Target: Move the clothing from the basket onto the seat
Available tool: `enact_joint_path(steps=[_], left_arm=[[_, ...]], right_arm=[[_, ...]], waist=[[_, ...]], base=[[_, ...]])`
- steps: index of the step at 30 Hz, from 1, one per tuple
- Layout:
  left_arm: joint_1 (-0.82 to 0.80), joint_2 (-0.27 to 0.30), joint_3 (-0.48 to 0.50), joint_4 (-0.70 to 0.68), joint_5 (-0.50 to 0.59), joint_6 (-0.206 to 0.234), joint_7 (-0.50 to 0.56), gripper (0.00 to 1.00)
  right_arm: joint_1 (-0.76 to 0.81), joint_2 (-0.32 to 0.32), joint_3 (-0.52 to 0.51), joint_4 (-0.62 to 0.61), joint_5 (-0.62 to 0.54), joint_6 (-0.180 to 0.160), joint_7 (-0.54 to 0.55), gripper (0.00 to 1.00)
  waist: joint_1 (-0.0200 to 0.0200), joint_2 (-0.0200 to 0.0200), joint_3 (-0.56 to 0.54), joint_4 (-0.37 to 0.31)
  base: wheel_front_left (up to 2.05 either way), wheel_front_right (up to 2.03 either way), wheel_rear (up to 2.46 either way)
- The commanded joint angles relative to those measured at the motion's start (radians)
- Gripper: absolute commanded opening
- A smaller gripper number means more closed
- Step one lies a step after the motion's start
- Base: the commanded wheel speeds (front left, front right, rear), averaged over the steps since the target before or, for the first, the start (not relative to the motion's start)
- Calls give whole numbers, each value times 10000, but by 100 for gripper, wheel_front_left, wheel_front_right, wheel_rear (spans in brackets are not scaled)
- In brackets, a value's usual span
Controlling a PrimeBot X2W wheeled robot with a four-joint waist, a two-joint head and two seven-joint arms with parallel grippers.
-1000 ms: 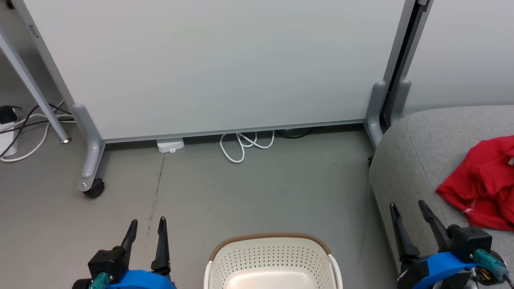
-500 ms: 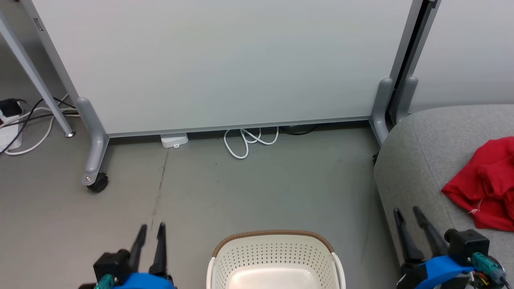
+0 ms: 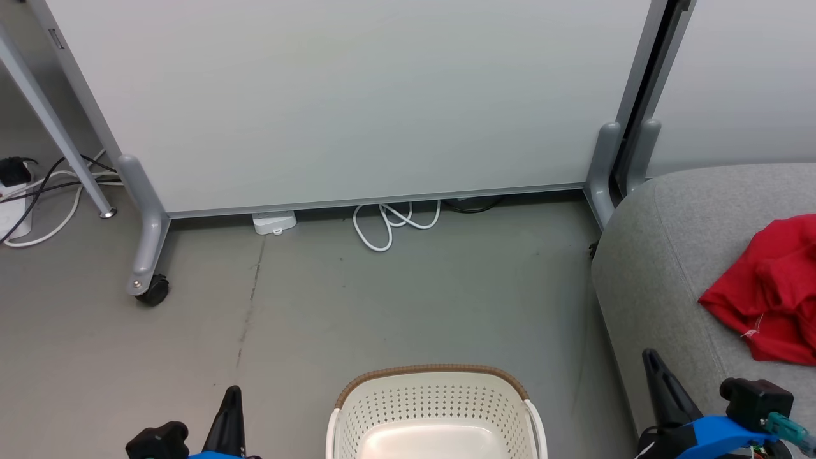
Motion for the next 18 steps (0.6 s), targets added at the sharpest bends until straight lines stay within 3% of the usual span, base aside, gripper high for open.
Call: enact_joint_path(steps=[1,18], left_arm=[[-321,19,124,-288,-584,-3,123,0],[-498,24,432,-820,-3116,-7,791,0]], right_arm=[[-234,6,-72,-215,647,0,96,0],[-423,67,-235,-354,3318,0,556,0]], waist=[[0,0,6,-21],[0,0,47,-153]], base=[[0,0,0],[0,0,0]])
